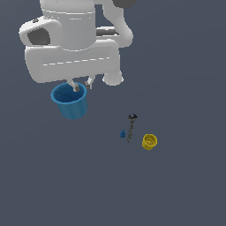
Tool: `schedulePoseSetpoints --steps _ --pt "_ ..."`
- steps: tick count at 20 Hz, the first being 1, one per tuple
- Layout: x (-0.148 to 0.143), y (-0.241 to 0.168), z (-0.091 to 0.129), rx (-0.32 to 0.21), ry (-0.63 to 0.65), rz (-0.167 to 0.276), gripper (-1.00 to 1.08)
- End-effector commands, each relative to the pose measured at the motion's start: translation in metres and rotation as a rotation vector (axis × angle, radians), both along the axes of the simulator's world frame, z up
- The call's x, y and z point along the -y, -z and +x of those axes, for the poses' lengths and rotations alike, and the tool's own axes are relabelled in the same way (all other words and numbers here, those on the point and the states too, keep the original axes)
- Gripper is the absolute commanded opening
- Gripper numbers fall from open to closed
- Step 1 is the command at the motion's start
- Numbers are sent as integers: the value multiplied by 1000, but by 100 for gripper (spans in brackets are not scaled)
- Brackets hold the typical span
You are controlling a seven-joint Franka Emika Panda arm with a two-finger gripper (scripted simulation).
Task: Pick up a designated object from a clutter of objects.
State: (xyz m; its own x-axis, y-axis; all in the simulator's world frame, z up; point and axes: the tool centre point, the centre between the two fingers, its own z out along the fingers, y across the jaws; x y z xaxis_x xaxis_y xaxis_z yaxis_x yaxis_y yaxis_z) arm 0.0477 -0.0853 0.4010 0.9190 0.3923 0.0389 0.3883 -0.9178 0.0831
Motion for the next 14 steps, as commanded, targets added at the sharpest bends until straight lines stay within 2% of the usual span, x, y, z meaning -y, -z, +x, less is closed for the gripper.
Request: schedulePoseSetpoints --steps 1,14 --pt "4 -17 4 2 0 -1 -100" --pt "13 -50 14 2 0 -2 -100"
